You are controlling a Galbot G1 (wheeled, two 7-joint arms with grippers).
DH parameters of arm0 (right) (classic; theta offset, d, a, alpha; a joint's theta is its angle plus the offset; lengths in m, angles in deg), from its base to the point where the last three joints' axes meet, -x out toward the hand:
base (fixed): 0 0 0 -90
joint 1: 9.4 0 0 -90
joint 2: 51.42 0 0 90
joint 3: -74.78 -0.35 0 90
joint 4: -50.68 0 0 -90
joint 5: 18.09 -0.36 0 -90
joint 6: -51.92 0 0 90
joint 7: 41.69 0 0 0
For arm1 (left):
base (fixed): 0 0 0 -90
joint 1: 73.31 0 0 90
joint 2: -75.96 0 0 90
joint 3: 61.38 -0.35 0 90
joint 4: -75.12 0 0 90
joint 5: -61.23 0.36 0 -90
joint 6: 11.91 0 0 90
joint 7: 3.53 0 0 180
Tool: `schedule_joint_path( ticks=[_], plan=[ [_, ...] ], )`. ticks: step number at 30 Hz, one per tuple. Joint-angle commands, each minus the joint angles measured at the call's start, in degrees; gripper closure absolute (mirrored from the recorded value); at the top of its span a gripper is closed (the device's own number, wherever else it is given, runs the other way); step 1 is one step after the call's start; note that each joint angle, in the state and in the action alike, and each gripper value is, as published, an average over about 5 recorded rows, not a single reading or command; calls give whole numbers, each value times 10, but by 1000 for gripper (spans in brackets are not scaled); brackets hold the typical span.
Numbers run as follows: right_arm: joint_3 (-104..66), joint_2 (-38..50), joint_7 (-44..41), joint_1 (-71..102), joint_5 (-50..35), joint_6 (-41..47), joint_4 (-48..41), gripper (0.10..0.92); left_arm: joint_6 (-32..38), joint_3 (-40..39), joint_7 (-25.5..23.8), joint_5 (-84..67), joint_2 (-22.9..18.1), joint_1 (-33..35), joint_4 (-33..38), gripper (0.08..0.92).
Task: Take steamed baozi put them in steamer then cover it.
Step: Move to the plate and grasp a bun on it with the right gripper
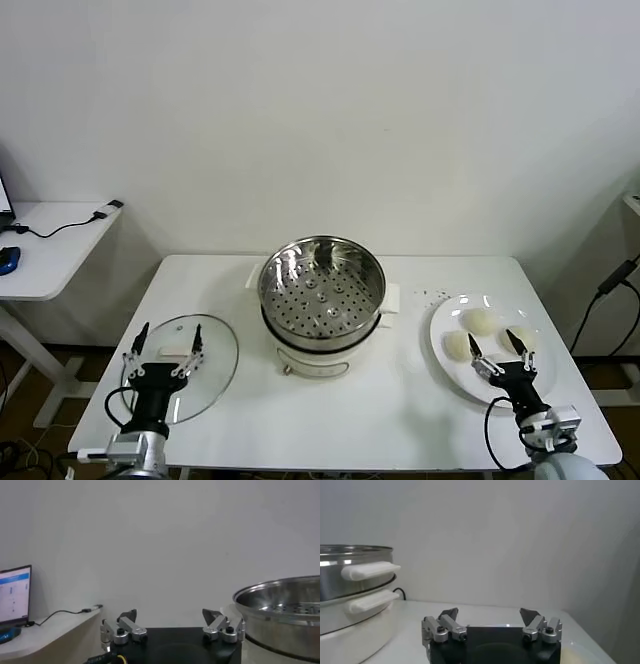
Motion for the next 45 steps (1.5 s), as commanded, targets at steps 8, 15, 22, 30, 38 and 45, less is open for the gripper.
schedule_joint_path(
  ticks=[8, 15, 22, 30, 38, 45],
  plan=[
    [66, 292, -250, -142, 120, 101, -125, 203, 2, -3, 7, 6, 5, 6, 2, 177],
    [210, 418, -392, -287, 209, 102, -207, 203, 10, -2, 7, 2, 9, 11, 1, 177],
    [468, 437, -482, -544, 243, 70, -295, 203, 11, 0, 7, -5, 12, 15, -4, 177],
    [726, 333, -533, -789, 291, 33, -418, 203, 4, 1, 8, -6, 13, 7, -8, 177],
    [838, 228, -547, -864, 297, 15, -514, 203, 1, 4, 10, -6, 11, 2, -19, 177],
    [847, 178, -542, -861, 314, 2, -561, 203, 1, 7, 11, -6, 11, 0, -29, 177]
  ],
)
